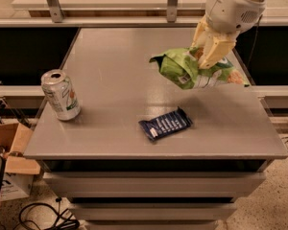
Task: Move green rice chip bag near rxbar blueberry
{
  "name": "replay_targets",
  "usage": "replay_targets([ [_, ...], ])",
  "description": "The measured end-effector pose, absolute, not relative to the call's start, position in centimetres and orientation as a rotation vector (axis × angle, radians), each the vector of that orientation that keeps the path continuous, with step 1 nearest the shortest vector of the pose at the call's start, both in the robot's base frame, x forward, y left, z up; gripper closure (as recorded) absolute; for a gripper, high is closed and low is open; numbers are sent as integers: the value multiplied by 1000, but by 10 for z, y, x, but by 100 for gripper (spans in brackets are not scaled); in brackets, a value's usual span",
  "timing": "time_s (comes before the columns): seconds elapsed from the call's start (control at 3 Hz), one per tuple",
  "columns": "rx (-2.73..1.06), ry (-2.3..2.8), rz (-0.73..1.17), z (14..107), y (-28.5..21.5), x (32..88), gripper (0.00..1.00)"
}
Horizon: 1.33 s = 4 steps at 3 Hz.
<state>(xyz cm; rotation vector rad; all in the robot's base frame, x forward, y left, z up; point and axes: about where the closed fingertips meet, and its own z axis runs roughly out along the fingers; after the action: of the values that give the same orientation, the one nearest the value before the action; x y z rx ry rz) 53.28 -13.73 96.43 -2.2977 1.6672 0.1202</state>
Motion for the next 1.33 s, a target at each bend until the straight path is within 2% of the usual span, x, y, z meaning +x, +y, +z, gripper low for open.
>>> replay_targets([
  [0.67, -2263, 1756, 228, 942, -138, 506, 100],
  [1.33, -2237, 1833, 287, 921, -140, 499, 59],
])
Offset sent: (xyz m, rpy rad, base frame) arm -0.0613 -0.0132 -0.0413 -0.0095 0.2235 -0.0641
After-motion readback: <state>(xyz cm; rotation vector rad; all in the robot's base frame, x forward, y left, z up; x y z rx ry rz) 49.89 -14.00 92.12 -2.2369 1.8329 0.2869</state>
